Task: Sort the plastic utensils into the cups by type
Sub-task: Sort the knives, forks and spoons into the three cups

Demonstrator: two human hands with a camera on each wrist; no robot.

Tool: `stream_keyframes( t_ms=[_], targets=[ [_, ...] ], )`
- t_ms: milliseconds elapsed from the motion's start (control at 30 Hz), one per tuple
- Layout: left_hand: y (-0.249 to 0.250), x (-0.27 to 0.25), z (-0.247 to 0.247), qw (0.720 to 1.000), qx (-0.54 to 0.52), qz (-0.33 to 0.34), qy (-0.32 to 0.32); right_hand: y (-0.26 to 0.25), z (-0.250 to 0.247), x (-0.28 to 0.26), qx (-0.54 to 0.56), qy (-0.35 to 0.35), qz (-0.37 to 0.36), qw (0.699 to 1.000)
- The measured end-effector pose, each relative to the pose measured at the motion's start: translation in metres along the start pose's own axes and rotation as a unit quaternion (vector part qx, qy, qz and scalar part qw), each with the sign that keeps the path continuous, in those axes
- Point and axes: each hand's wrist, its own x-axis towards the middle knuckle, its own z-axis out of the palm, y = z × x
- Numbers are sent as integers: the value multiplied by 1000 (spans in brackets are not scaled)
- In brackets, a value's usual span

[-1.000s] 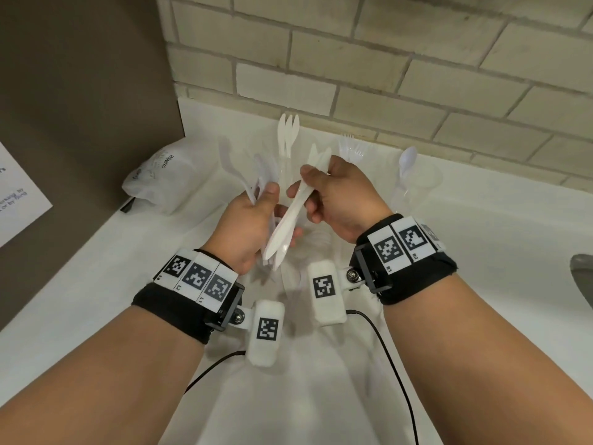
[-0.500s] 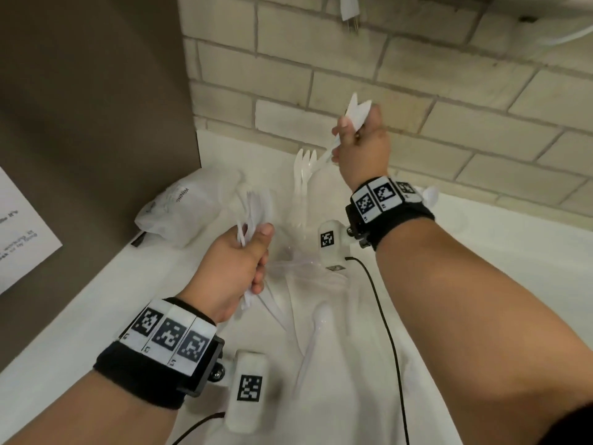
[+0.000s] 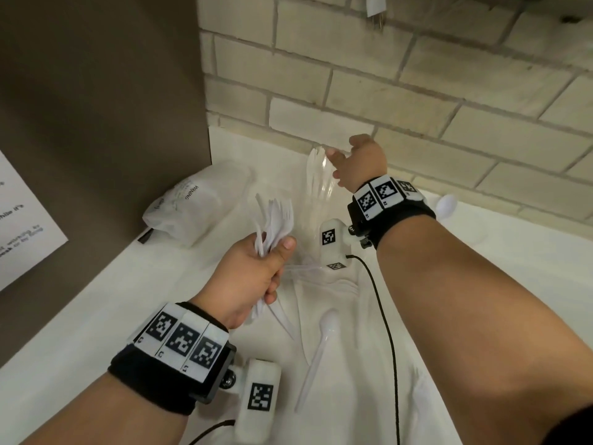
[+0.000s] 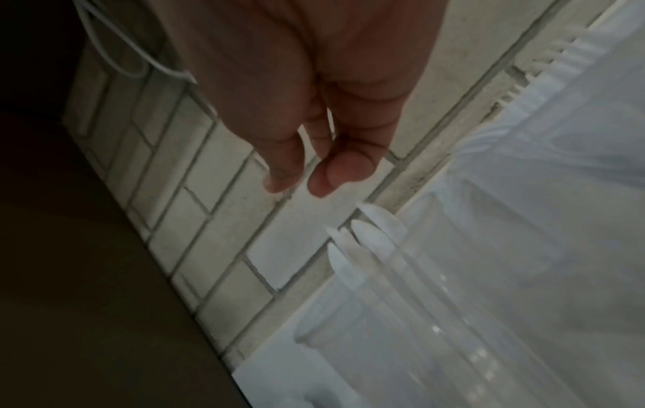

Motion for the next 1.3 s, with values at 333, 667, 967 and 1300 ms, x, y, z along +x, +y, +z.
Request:
stream_keyframes(
  t_ms=[333, 667, 967, 1300],
  targets=[
    [7, -14, 23, 999, -7, 6, -44, -15, -53, -136, 67, -214, -51, 973],
    [1, -29, 56, 999, 32, -5, -35, 8, -79, -178, 260, -23, 30, 965],
    [-2, -30, 69, 961, 254, 66, -82, 16, -87, -195, 221, -79, 10, 972],
    [1, -38, 68, 972, 140, 14, -187, 19, -80, -193, 218, 8, 22, 976]
  ],
)
